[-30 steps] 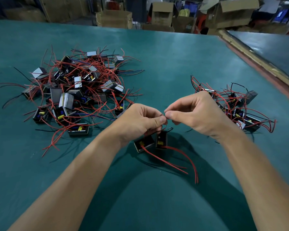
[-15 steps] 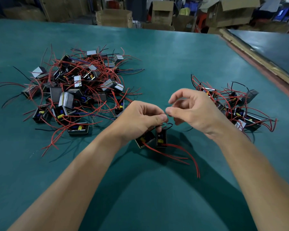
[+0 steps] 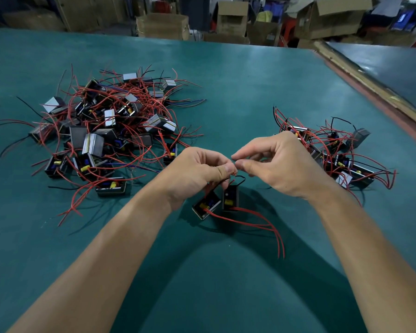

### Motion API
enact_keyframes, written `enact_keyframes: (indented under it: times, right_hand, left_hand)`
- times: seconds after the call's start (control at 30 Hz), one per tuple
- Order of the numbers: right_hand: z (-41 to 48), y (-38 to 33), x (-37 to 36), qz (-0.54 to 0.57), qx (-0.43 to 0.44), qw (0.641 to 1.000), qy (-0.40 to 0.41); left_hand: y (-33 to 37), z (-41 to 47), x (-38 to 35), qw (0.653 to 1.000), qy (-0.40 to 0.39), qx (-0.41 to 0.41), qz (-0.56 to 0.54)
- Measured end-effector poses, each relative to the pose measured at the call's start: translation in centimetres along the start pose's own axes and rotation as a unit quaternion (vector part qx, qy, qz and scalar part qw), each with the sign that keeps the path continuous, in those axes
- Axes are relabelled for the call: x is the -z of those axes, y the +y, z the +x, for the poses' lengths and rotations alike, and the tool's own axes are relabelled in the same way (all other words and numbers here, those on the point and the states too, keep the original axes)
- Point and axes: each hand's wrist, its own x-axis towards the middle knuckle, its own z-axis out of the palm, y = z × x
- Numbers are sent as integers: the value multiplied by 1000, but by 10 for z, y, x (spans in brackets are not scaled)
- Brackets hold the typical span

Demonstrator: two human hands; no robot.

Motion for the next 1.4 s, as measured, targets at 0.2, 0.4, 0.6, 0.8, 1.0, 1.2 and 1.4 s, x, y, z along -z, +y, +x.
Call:
enact_keyframes:
  times: [0.2,0.4,0.6,0.8,1.0,1.2,1.4]
  right_hand:
    - [0,-1,0,3,1,1000,-22]
    - [0,-5,-1,18,-7,999,-38]
    - [1,-3,-2,66,-74,994,-55]
    - [-2,-4,-2,107,-125,983,-79]
    - [0,-12,-2,115,-175,973,-92]
    - [2,-14,-2,121,-265,950,-109]
    - [2,-14,-2,140,-231,957,-101]
  left_hand:
    - [-1,0,0,1000,1,-12,28]
    - [-1,0,0,999,11,-5,47]
    - [0,-1,-3,993,17,-10,113]
    - [1,0,-5,985,59,-26,158]
    - [2,-1,-7,987,44,-53,148]
    - [-3,-4,-12,965,60,-106,233]
    - [-2,-1,-11,976,53,-108,181]
